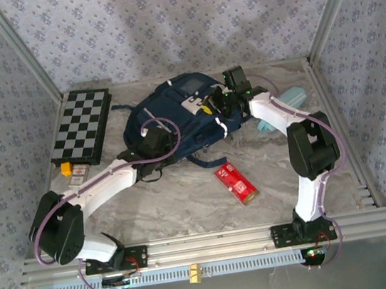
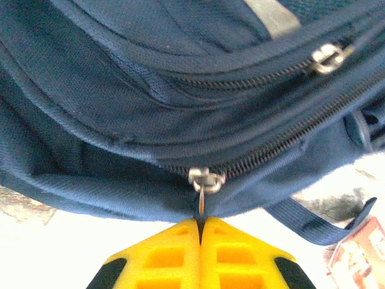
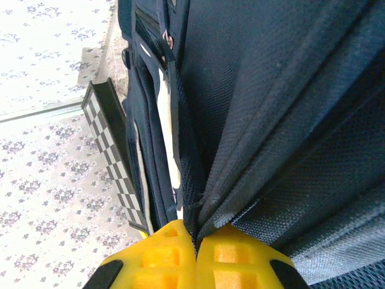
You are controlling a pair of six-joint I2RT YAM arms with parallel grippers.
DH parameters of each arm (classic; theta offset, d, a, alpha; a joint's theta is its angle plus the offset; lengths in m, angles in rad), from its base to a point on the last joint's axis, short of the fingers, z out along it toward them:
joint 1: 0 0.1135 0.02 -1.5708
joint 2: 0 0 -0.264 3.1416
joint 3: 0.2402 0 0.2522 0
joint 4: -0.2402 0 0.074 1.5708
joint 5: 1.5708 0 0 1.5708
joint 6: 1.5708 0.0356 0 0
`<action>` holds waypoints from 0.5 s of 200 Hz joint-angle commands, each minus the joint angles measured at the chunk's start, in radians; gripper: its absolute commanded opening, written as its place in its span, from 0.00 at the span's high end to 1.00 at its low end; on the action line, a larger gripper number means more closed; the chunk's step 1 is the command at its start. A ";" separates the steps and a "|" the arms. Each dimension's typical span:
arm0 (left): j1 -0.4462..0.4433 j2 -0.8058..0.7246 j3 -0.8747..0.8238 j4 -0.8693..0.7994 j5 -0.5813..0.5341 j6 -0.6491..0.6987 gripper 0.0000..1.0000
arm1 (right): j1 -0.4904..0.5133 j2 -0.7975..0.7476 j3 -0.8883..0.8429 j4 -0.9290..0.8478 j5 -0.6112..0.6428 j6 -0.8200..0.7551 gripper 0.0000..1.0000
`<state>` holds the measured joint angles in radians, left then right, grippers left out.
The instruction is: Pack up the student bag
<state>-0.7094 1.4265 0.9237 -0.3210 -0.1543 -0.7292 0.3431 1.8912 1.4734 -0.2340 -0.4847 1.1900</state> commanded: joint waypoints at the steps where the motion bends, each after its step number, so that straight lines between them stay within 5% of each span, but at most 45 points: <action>1: -0.041 -0.015 0.026 -0.042 0.034 -0.026 1.00 | -0.034 0.053 0.110 -0.027 -0.022 -0.102 0.94; 53: -0.033 0.033 0.060 -0.026 0.016 -0.019 1.00 | -0.041 -0.093 -0.047 -0.079 -0.063 -0.135 0.53; 100: -0.019 0.064 0.062 -0.025 0.018 -0.002 1.00 | 0.117 -0.176 -0.254 0.059 -0.035 0.011 0.47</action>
<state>-0.7395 1.4715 0.9546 -0.3225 -0.1425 -0.7479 0.3672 1.7267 1.2827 -0.2604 -0.5205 1.1175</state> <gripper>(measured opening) 0.053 0.532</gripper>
